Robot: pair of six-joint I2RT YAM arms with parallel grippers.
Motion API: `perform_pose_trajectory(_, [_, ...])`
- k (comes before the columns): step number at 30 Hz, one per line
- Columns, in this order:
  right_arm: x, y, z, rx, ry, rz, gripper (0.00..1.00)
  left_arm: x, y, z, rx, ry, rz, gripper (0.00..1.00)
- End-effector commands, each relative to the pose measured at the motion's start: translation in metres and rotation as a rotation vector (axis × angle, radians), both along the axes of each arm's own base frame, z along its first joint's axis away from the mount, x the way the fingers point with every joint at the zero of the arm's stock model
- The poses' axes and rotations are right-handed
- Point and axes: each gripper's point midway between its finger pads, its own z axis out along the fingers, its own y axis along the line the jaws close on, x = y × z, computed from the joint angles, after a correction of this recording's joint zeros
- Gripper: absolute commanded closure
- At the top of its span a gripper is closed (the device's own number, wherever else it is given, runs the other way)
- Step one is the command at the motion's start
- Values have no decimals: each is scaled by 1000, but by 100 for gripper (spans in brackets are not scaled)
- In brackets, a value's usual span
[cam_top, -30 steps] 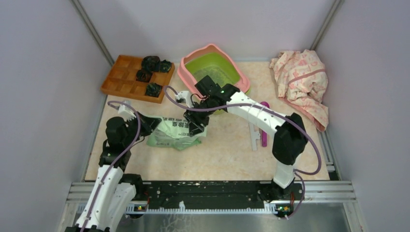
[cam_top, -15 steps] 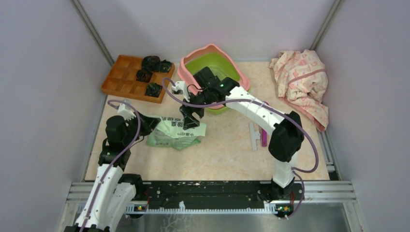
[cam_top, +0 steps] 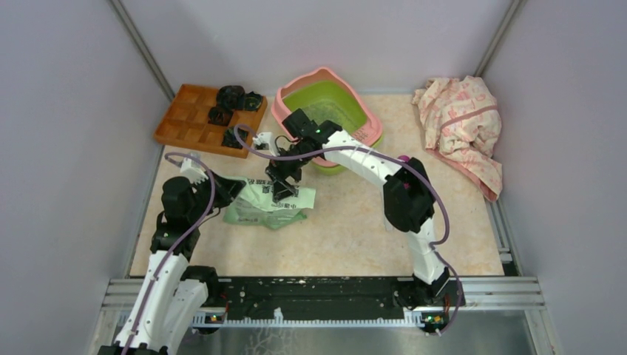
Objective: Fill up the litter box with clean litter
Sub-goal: Close the cat litter bag at the center of the board.
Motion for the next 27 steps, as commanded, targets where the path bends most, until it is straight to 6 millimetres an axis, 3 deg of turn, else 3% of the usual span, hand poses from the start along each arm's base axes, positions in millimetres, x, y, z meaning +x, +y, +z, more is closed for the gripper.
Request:
perform_pose_trajectory(1, [-2,19,33,119,-36,67,15,7,1,32,19,-112,-5,100])
perform_pose_trajectory(5, [-6,25,22,96,-29,76,17,8,1,31,18,-110,-2,100])
perform_pose_trajectory(12, [-12,31,-3,32,-6,88,31,13,6,30,27,-93,32,100])
perform_pose_trajectory(15, [-11,33,-6,30,-6,79,42,16,6,29,27,-79,33,100])
perform_pose_trajectory(17, [-9,34,-6,25,-9,66,60,17,8,30,32,-70,43,100])
perform_pose_trajectory(18, [-8,34,-6,21,-14,61,75,18,9,30,35,-63,52,92])
perform_pose_trajectory(19, [-7,34,-4,19,-18,57,89,19,13,31,41,-56,71,76])
perform_pose_trajectory(20, [-5,33,-3,13,-22,47,97,19,18,30,52,-37,105,61])
perform_pose_trajectory(25, [3,28,8,2,-89,-16,100,16,41,53,73,-15,238,15])
perform_pose_trajectory(27, [2,23,18,6,-116,-31,100,15,42,70,63,-31,251,8])
